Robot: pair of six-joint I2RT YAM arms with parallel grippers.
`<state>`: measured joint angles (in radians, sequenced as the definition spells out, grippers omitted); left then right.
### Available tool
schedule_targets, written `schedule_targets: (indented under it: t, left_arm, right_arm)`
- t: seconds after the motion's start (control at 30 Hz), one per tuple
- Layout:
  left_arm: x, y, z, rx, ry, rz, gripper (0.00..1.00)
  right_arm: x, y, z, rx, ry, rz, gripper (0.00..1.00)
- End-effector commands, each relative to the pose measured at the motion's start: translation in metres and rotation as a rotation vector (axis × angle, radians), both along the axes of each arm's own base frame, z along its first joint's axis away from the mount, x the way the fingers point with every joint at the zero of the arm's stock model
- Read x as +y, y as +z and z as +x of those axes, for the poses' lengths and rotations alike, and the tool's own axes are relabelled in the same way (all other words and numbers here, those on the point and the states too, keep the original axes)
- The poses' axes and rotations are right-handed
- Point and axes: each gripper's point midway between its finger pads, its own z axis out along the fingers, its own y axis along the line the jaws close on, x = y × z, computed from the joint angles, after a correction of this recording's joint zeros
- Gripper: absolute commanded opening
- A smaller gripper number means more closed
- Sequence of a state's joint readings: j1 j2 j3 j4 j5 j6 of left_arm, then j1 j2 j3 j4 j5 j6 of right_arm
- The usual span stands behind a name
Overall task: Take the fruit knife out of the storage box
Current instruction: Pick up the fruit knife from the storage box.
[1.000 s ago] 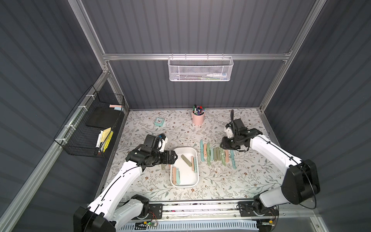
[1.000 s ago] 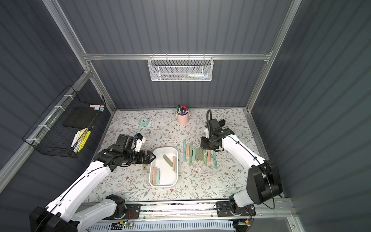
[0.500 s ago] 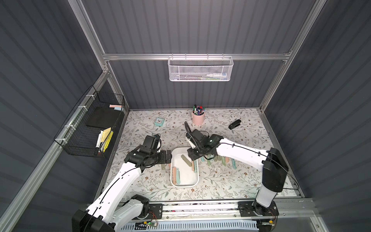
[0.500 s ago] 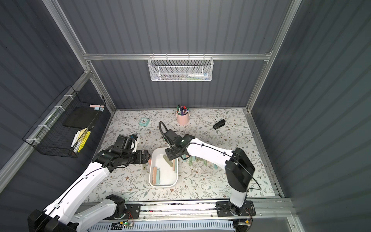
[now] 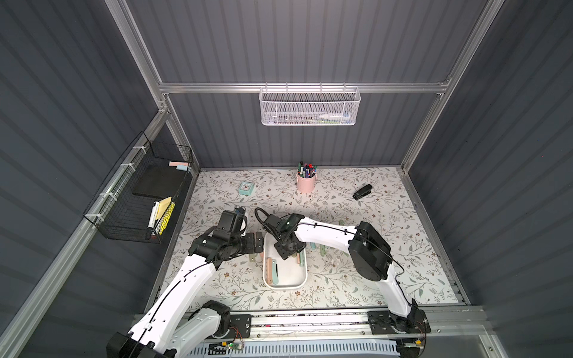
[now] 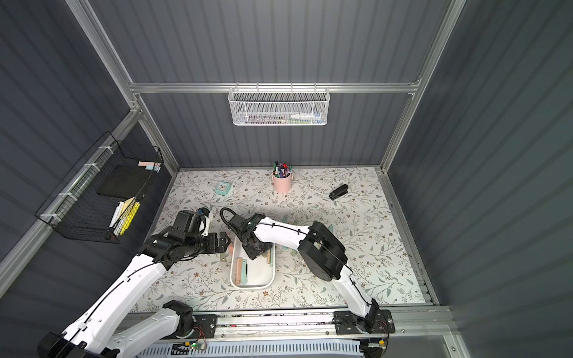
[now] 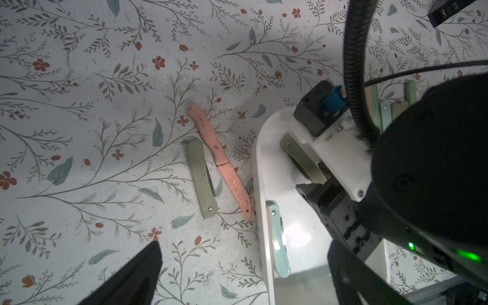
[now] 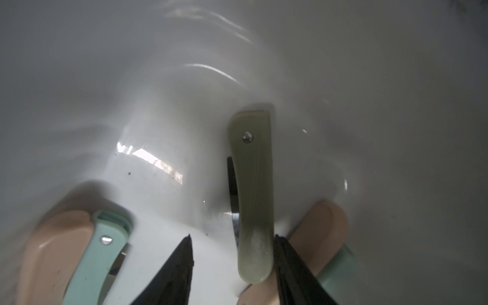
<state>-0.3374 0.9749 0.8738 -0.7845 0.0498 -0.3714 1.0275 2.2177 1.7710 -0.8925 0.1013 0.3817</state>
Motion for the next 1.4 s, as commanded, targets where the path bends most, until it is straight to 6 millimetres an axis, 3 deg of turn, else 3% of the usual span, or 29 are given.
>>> schedule_targets:
  t: [0.0,0.43,0.77,0.9,1.07,1.37]
  left_arm:
    - [0.002,0.001,-0.002,0.001,0.006,0.002,0.99]
    - [0.002,0.001,-0.002,0.001,0.007,0.000,0.99]
    - [0.002,0.001,-0.003,0.002,0.008,0.003,0.99]
    - [0.002,0.001,-0.002,0.002,0.008,0.002,0.99]
    - [0.002,0.000,-0.003,0.006,0.008,0.004,0.99]
    - [0.002,0.000,-0.002,0.007,0.011,0.004,0.99]
  right_arm:
    - [-0.009,-0.004,-0.002,0.023,-0.013,-0.059,0.52]
    - [-0.016,-0.022,-0.005,0.061,-0.016,-0.133,0.47]
    - [-0.019,-0.025,-0.003,0.050,-0.024,-0.153,0.34]
    - [-0.019,-0.023,-0.003,0.046,-0.027,-0.149,0.25]
    - [-0.015,-0.009,-0.002,0.031,-0.041,-0.104,0.22]
    - [-0.006,0.040,0.000,-0.019,-0.055,0.025,0.19]
